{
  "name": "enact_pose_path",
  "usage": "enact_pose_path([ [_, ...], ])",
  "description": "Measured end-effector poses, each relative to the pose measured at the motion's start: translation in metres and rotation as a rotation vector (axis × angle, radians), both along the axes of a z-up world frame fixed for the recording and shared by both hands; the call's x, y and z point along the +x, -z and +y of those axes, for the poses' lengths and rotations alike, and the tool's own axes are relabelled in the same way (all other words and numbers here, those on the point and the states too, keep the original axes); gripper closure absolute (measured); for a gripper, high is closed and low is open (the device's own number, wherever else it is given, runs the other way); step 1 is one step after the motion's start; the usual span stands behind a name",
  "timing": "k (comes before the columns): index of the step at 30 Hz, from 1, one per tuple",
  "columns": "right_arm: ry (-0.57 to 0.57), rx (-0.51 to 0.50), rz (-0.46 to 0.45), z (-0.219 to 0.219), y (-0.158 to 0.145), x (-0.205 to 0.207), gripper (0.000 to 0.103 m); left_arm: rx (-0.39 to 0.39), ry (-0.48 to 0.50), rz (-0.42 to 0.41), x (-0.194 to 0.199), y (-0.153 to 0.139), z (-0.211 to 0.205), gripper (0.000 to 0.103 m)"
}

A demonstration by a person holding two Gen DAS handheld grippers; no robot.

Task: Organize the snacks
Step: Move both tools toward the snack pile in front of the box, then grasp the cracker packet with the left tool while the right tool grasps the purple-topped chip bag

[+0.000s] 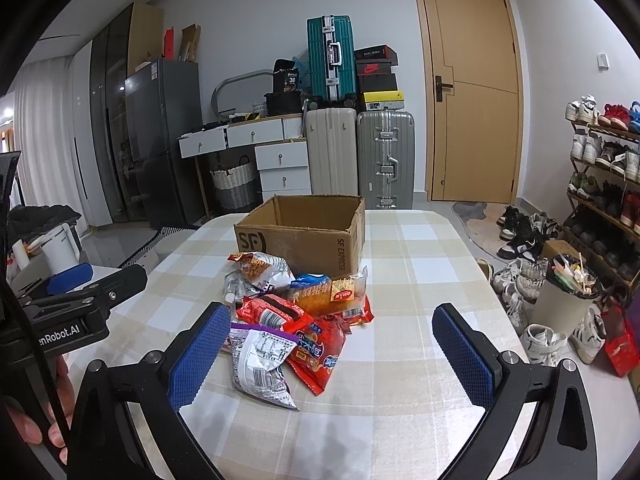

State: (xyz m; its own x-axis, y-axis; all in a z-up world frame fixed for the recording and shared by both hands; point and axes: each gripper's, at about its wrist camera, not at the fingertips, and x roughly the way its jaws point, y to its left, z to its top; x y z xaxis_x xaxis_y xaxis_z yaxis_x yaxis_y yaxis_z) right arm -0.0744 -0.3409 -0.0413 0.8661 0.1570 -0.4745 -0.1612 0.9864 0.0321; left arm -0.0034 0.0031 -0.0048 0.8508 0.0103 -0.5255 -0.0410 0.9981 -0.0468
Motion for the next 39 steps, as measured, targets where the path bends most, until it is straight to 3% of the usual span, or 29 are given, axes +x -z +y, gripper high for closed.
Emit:
enact_pose_path([
  [10,-0.017,0.017,0.022,0.000,0.010,0.004,0.000,0.006,-0.018,0.062,0.009,0.012,0.010,0.001],
  [17,-0.122,0.094,0.100,0.000,0.034,0.014,0.000,0.002,-0.008,0.066,0.031,0.045,0.029,0.001],
  [29,-0.305,0.205,0.265,0.034,0.090,0.056,0.000,0.018,0.037,0.247,0.099,0.100,0.042,0.001],
  [32,-0.315,0.229,0.310,0.041,0.099,0.069,0.000,0.020,0.048,0.299,0.117,0.113,0.043,0.001],
  [39,-0.302,0.203,0.354,0.058,0.111,0.091,0.000,-0.040,0.125,0.334,0.146,0.131,0.039,0.001],
])
